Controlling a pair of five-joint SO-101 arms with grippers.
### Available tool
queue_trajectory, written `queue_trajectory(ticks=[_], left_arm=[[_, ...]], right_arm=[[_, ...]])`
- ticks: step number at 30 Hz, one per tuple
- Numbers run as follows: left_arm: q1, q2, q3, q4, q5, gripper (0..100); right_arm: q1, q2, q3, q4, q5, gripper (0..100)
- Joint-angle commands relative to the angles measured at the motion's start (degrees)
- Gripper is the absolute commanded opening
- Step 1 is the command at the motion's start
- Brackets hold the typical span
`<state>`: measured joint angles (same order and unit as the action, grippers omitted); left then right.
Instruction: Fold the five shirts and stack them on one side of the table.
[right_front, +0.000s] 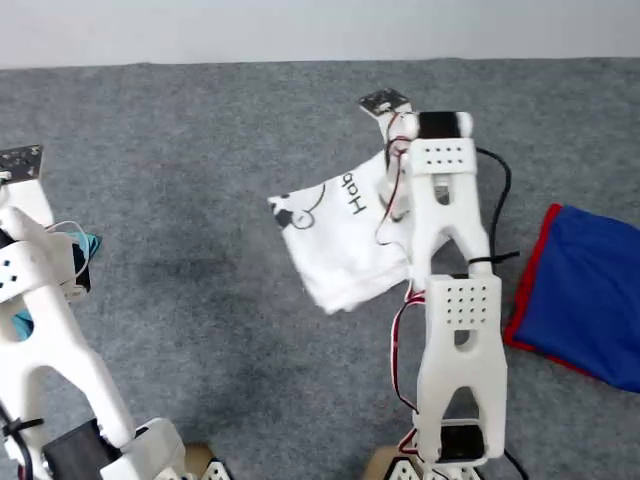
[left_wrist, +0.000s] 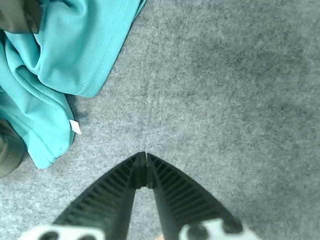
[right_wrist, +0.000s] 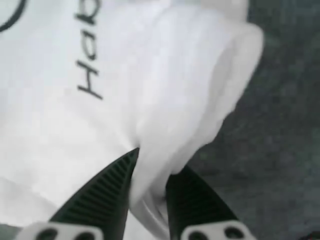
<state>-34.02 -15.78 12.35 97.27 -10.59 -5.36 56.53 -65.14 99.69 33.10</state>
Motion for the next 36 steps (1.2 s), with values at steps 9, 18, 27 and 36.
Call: queue_trajectory(ticks=[9, 18, 27, 36], left_arm=[[0.18, 0.0, -1.27, -0.53, -0.53, 1], [0.09, 0.0, -1.27, -0.53, -0.53, 1], [0.26, 0.0, -1.27, -0.53, -0.53, 1], [0.35, 0.0, -1.27, -0.53, -0.53, 1]], right_arm=[[2.24, 4.62, -2.81, -17.27, 33.76, 0.9], [3.12, 5.32, -5.1, -18.42, 24.53, 16.2], [5.32, 5.85, -18.11, -15.52, -12.13, 26.1], [3.03, 5.85, -28.84, -0.57, -53.27, 26.2]])
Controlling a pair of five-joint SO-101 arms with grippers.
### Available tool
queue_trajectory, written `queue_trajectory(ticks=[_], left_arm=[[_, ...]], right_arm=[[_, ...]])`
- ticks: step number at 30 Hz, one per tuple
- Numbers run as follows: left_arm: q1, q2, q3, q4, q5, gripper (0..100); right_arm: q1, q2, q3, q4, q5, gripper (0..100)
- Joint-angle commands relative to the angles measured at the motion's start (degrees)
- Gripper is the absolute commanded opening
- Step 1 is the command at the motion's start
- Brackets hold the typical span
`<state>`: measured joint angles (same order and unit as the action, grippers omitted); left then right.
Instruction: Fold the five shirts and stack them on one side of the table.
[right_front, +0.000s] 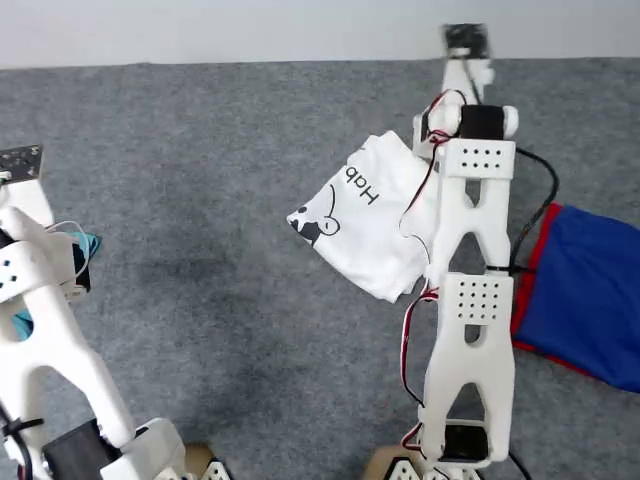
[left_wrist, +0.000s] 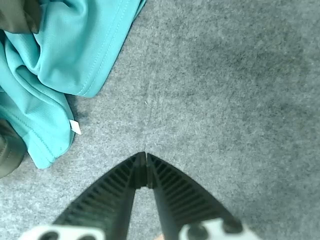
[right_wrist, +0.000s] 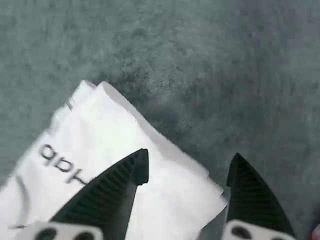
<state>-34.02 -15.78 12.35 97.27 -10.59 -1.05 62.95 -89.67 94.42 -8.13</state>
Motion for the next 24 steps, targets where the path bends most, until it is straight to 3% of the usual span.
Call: queue_trajectory(ticks=[1, 5, 11, 18, 24], left_arm=[[0.35, 0.0, -1.27, -0.62, -0.53, 1], [0.35, 0.0, -1.27, -0.62, -0.53, 1], [0.18, 0.0, -1.27, -0.62, -0.62, 1], [0.09, 0.0, -1.27, -0.62, -3.87, 1], [0.18, 0.18, -1.27, -0.88, -3.96, 1]], right_arm=[[-1.45, -0.75, -4.4, 6.64, -14.77, 26.2], [-2.68, -1.19, -2.99, 8.75, -22.95, 26.2], [-6.64, -3.74, 3.52, 8.75, -28.13, 26.5], [-10.24, -15.78, 24.62, 8.48, -35.87, 46.7], [-12.18, -16.66, 30.33, 7.34, -38.68, 47.2]])
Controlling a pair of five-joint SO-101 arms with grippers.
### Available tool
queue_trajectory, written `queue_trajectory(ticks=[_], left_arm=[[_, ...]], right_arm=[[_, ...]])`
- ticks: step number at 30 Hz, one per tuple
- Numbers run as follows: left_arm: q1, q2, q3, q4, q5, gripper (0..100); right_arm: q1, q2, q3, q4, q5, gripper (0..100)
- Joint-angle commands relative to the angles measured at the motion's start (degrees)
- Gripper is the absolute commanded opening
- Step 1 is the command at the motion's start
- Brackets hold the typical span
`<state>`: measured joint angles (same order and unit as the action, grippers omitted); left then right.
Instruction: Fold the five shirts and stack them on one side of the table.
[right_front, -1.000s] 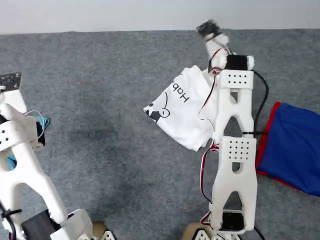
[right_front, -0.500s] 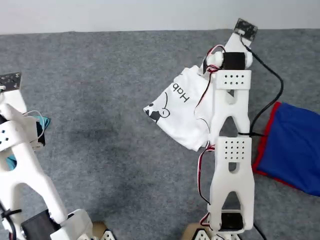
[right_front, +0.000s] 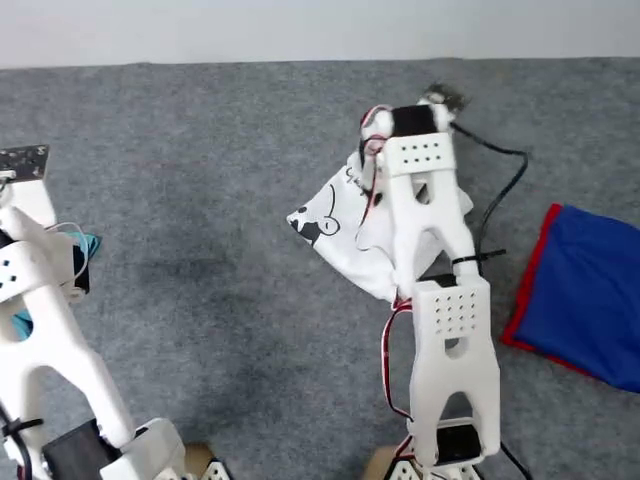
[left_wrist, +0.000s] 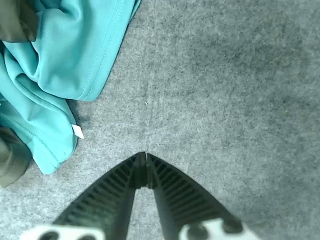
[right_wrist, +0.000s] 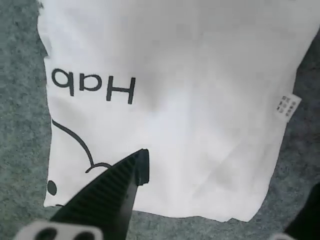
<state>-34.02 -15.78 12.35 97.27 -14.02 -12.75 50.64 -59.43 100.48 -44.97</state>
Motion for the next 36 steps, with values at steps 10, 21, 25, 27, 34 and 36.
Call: queue_trajectory(ticks=[10, 21, 25, 27, 34, 36], left_arm=[[0.18, 0.35, -1.1, -0.88, -0.62, 1], [0.18, 0.35, -0.92, -0.79, -0.53, 1], [0.18, 0.26, -0.92, -0.62, -0.53, 1], [0.18, 0.26, -0.92, -0.62, -0.53, 1], [0.09, 0.09, -0.92, -0.62, -0.62, 1], [0.09, 0.09, -0.92, -0.62, -0.62, 1]], right_arm=[[1.54, 8.92, -0.26, -6.81, -2.99, 47.2], [1.54, 15.16, -1.67, -9.01, -1.93, 42.0], [1.89, 15.25, -1.67, -8.92, -1.93, 20.5], [1.89, 15.25, -1.67, -9.1, -1.85, 10.7], [2.15, 15.16, -1.85, -9.01, -1.67, 6.9], [2.95, 14.55, -2.02, -8.92, -0.44, 1.6]])
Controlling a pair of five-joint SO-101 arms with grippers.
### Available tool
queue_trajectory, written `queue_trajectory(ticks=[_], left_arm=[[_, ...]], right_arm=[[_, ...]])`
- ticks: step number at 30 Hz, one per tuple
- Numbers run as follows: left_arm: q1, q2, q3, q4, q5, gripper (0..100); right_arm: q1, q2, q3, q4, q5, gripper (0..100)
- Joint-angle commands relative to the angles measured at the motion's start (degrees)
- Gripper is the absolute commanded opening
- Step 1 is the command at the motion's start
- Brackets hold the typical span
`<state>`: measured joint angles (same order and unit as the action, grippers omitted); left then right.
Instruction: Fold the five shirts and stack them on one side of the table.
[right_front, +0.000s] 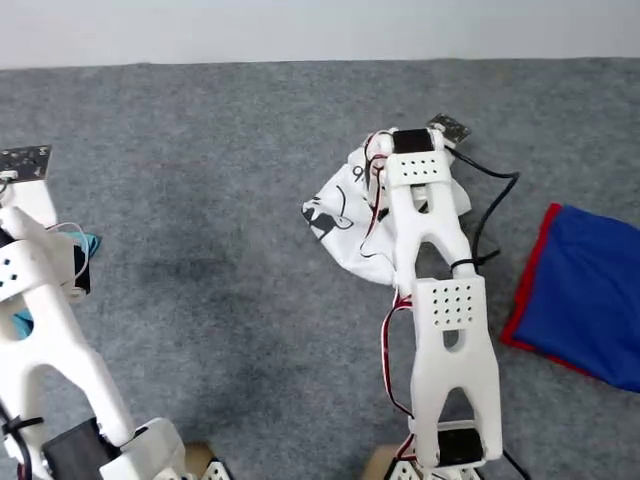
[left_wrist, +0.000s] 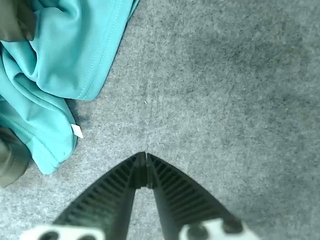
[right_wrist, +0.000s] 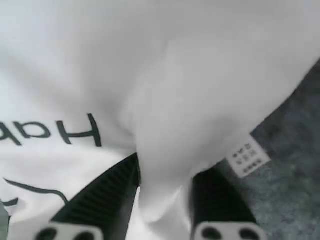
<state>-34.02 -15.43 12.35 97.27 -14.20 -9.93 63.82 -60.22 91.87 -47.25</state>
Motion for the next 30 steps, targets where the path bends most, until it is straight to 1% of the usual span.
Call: queue_trajectory(ticks=[1, 6, 8, 12, 14, 15, 18, 21, 26, 30], left_arm=[[0.09, -0.26, -0.92, -0.62, -0.44, 1], [0.09, -0.26, -0.92, -0.53, -0.44, 1], [0.09, -0.35, -0.92, -0.53, -0.44, 1], [0.09, -0.35, -1.01, -0.53, -0.44, 1], [0.0, -0.44, -1.27, -0.53, -0.53, 1], [0.0, -0.44, -1.27, -0.53, -0.53, 1], [-1.14, -2.11, -1.27, -0.7, -0.62, 1], [-1.41, -3.25, -1.27, -0.88, -0.7, 1], [-1.41, -3.43, -1.27, -0.88, -3.25, 1], [-1.41, -3.43, -1.27, -0.88, -3.16, 1]], right_arm=[[0.31, 0.84, -1.76, -0.13, 3.43, 0.4], [1.19, -2.95, -6.86, 7.08, 9.32, 0.9], [1.63, -4.35, -9.76, 10.77, 12.84, 0.9], [4.09, -8.31, -9.49, 11.21, 18.29, 0.9], [5.76, -11.21, -7.65, 11.21, 22.51, 0.9], [6.55, -12.97, -6.15, 11.21, 24.35, 0.9], [9.45, -20.09, 0.79, 11.21, 26.73, 0.8], [11.56, -29.05, 10.55, 11.21, 31.38, 0.8], [14.46, -44.53, 26.37, 11.12, 37.1, 0.8], [17.8, -56.13, 33.58, 11.03, 43.87, 0.8]])
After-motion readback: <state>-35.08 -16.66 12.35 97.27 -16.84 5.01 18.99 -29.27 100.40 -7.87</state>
